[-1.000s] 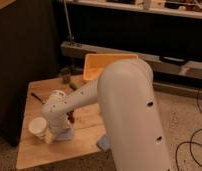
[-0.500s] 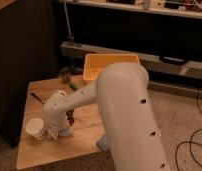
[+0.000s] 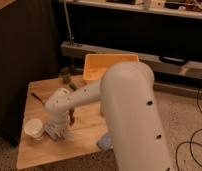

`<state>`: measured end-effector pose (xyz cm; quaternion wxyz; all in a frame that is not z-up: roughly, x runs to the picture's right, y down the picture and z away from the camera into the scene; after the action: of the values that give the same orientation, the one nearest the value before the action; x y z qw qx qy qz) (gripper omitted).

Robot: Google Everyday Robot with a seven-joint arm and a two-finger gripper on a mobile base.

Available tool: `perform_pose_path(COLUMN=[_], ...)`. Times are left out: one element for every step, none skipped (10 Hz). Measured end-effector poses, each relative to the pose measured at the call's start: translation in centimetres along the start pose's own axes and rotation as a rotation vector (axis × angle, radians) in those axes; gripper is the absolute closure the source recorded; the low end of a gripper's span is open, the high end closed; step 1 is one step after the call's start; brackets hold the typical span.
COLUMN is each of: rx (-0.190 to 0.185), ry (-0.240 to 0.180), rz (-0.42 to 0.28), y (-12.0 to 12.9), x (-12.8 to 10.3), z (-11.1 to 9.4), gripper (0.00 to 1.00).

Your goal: Wipe table surface with towel

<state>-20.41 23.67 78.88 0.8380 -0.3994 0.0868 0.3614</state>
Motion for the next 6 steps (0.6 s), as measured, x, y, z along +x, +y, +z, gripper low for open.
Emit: perform_pose_path(rx=[0.006, 0.013, 0.024, 0.032, 0.043, 0.052], ry=[0.018, 0.044, 0.076, 0.098, 0.123, 0.142], rz=[0.013, 0.035, 0.067, 0.088, 0.119, 0.157], y=[-0.9, -1.9, -3.5, -4.4, -5.7, -7.2], x=[1.0, 2.2, 3.7, 4.6, 5.5, 6.4], z=[-0.3, -0.4, -0.6, -0.8, -1.0, -1.3], gripper=[1.00, 1.00, 1.00, 1.00, 1.00, 1.00])
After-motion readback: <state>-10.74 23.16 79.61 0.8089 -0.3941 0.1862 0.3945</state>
